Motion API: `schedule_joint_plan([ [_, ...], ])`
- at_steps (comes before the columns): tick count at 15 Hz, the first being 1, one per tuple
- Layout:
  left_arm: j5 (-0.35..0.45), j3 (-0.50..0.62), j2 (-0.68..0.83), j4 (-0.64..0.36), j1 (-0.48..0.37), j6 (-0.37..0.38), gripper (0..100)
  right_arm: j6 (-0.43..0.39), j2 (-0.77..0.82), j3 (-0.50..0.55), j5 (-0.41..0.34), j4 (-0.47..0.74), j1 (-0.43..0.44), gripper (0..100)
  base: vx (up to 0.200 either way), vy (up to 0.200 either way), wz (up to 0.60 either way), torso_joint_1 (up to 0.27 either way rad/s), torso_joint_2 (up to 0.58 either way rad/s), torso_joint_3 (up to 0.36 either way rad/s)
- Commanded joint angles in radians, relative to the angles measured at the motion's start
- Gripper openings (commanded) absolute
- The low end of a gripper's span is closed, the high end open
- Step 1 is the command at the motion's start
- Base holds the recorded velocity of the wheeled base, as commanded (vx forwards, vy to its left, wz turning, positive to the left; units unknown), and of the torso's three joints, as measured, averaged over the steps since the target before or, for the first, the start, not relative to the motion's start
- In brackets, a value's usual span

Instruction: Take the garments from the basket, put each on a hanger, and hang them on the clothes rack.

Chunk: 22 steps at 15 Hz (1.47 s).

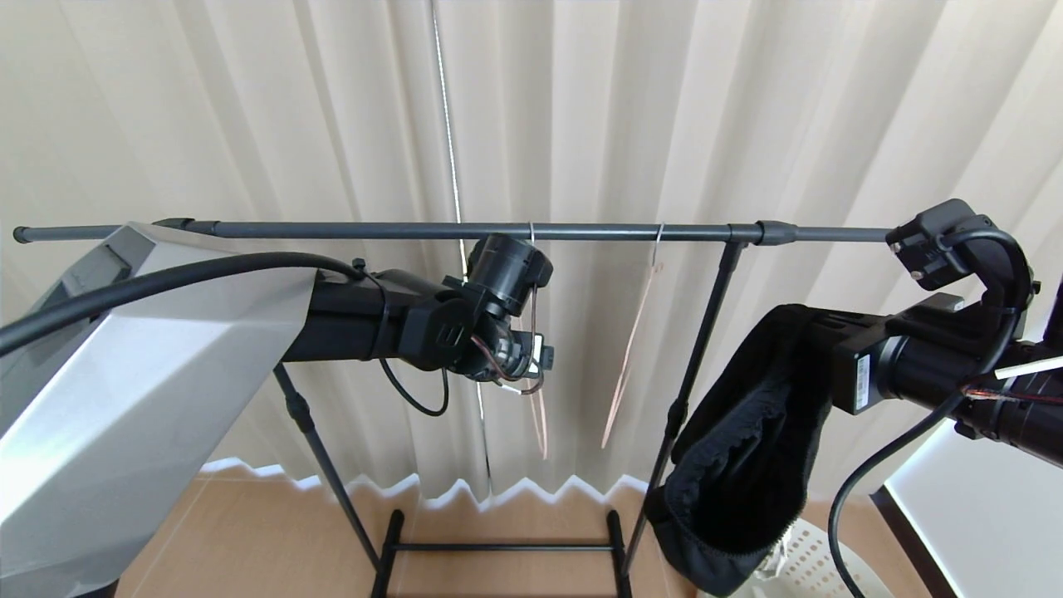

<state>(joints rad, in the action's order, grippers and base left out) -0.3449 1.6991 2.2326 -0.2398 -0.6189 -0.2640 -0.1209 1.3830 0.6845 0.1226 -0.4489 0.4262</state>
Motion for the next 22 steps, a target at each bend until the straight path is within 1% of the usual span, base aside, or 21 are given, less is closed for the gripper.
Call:
schedule_joint_plan([
  [1, -0.008, -0.001, -0.002, -0.001, 0.005, -0.001, 100, 0.000, 0.001, 0.001, 0.000, -0.001, 0.000, 0, 0.000, 0.000, 0.00, 0.000, 0.00, 0.000],
  [6, -0.011, -0.003, -0.001, -0.001, -0.002, -0.003, 100, 0.000, 0.001, 0.000, 0.000, -0.001, 0.000, 0, 0.000, 0.000, 0.00, 0.000, 0.00, 0.000],
  [8, -0.011, 0.005, 0.025, 0.002, -0.027, -0.001, 100, 0.000, 0.001, 0.000, 0.000, -0.001, 0.000, 0, 0.000, 0.000, 0.00, 0.000, 0.00, 0.000],
  [12, -0.009, 0.025, 0.055, 0.005, -0.028, 0.000, 100, 0.000, -0.001, 0.000, 0.000, -0.001, 0.000, 0, 0.000, 0.000, 0.00, 0.000, 0.00, 0.000],
  [13, -0.009, 0.036, 0.068, 0.005, -0.042, 0.005, 100, 0.000, 0.001, 0.000, 0.000, -0.001, 0.000, 0, 0.000, 0.000, 0.00, 0.000, 0.00, 0.000],
  [16, -0.009, 0.056, 0.070, 0.004, -0.042, 0.008, 100, 0.000, 0.001, 0.000, 0.000, -0.001, 0.000, 0, 0.000, 0.000, 0.00, 0.000, 0.00, 0.000],
  [21, -0.011, 0.050, 0.075, 0.002, -0.042, 0.003, 100, 0.000, -0.002, 0.000, 0.000, -0.001, 0.000, 0, 0.000, 0.000, 0.00, 0.000, 0.00, 0.000],
  [22, -0.011, 0.048, 0.078, 0.002, -0.042, 0.005, 0, 0.000, -0.002, -0.002, 0.000, -0.001, 0.000, 0, 0.000, 0.000, 0.00, 0.000, 0.00, 0.000],
])
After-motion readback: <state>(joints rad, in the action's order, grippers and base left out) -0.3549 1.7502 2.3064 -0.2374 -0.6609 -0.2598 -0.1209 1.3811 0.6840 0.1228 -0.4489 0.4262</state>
